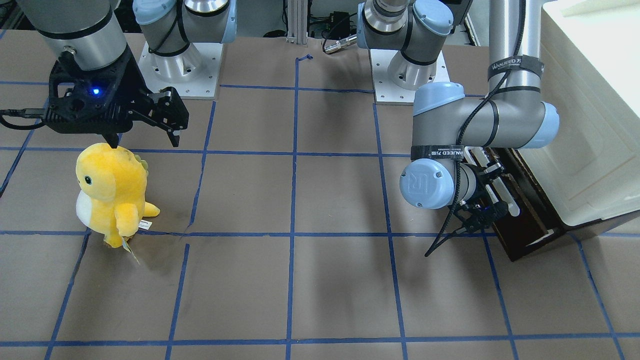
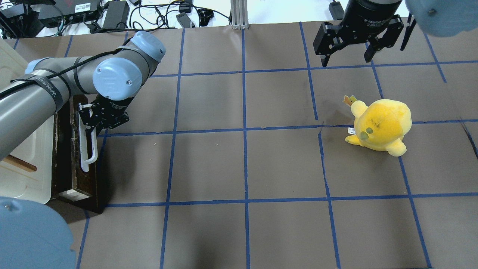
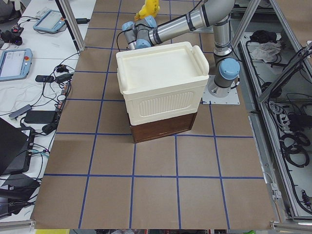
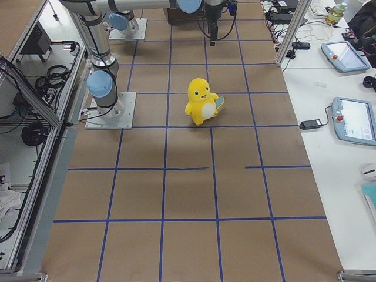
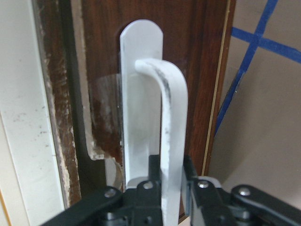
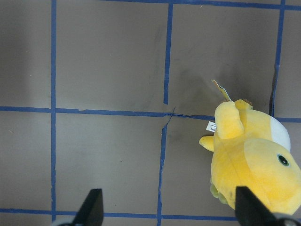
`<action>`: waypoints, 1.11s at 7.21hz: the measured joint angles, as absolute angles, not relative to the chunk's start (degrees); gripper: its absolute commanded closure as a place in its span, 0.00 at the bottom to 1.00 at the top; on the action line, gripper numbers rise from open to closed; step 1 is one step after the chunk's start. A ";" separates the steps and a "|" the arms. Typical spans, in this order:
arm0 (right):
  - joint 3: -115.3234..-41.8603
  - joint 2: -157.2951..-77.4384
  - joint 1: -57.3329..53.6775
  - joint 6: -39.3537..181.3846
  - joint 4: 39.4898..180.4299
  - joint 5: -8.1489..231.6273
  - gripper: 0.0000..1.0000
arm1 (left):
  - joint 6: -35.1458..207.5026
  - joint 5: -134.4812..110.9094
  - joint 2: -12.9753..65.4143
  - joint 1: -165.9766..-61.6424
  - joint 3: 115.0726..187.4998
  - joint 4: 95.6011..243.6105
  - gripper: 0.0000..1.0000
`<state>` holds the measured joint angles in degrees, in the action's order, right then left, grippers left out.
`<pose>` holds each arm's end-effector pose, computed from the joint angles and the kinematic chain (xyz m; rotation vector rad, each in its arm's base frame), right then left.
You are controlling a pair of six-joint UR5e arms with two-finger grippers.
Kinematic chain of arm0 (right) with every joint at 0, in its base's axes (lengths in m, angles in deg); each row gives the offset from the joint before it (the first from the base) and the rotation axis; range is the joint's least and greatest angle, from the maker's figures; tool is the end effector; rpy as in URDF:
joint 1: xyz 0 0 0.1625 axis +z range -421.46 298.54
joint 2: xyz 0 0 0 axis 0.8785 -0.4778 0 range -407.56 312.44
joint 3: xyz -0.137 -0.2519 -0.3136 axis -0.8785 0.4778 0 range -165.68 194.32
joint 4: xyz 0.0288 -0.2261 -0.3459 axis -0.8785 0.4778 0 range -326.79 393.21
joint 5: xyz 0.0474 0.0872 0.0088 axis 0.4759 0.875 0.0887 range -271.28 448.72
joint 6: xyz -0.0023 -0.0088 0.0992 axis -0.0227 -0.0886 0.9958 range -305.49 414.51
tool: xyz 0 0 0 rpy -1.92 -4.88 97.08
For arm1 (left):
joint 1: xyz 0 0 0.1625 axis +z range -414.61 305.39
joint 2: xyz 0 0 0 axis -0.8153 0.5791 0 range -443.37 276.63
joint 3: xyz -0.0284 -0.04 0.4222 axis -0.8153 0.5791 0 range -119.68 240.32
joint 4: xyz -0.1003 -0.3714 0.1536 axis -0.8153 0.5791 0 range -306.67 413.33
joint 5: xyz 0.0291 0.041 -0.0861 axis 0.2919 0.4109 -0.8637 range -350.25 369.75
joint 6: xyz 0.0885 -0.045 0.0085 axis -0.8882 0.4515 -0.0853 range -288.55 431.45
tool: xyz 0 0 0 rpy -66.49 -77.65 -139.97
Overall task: Pull drawer sideways
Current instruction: 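Pull the handle with the left gripper, sliding the drawer out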
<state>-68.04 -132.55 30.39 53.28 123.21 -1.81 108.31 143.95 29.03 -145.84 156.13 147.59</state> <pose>0.1495 -0.5285 0.5089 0.0840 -3.1306 0.0719 -0.0756 -0.5519 0.2563 -0.4299 2.1974 0.3176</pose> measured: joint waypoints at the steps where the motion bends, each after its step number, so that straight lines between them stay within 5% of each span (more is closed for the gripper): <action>1: -68.04 -132.55 30.39 53.28 123.21 -1.83 0.00 | 108.25 144.13 28.96 -145.85 156.23 147.82 0.86; 8: -68.04 -132.55 30.39 53.28 123.21 -1.84 0.00 | 108.19 144.59 28.26 -145.83 157.24 149.50 0.86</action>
